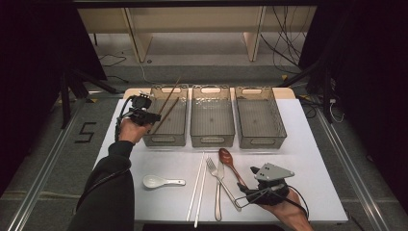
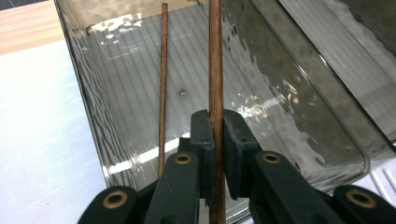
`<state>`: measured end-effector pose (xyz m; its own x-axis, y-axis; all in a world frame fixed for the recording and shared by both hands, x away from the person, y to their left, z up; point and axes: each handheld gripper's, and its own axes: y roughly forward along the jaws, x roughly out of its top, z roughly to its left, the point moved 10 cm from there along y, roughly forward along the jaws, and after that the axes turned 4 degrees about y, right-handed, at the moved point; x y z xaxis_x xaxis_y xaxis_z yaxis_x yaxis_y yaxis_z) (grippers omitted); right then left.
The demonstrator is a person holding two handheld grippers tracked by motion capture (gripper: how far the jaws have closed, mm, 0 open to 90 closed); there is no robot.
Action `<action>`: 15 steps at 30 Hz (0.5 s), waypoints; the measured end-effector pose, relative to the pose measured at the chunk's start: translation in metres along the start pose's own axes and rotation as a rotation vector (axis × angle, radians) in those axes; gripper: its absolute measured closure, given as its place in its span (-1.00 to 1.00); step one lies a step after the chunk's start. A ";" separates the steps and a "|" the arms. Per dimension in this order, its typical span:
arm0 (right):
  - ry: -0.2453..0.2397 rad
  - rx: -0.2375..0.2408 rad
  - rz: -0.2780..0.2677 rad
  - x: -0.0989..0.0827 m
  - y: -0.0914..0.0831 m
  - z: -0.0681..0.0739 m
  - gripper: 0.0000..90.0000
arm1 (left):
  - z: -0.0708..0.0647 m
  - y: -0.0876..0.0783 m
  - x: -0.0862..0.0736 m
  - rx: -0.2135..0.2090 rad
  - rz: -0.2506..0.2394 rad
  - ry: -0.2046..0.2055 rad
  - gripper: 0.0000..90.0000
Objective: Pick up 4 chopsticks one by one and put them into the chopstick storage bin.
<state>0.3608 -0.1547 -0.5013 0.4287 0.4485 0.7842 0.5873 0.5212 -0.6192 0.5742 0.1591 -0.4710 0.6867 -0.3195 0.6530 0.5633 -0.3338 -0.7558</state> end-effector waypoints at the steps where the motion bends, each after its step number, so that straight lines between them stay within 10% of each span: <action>1: -0.001 0.001 0.002 0.000 0.000 0.000 -0.29 | 0.000 0.001 0.000 0.000 0.005 0.003 0.84; 8: -0.002 0.008 0.002 0.000 0.000 0.001 -0.29 | 0.008 0.008 -0.003 0.041 0.015 -0.011 0.82; 15: -0.004 0.011 0.001 0.000 0.000 0.002 -0.29 | 0.005 0.002 0.004 0.067 -0.016 -0.019 0.16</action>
<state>0.3597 -0.1535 -0.5014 0.4264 0.4518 0.7836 0.5796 0.5287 -0.6202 0.5811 0.1617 -0.4702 0.6854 -0.2975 0.6646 0.6037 -0.2782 -0.7471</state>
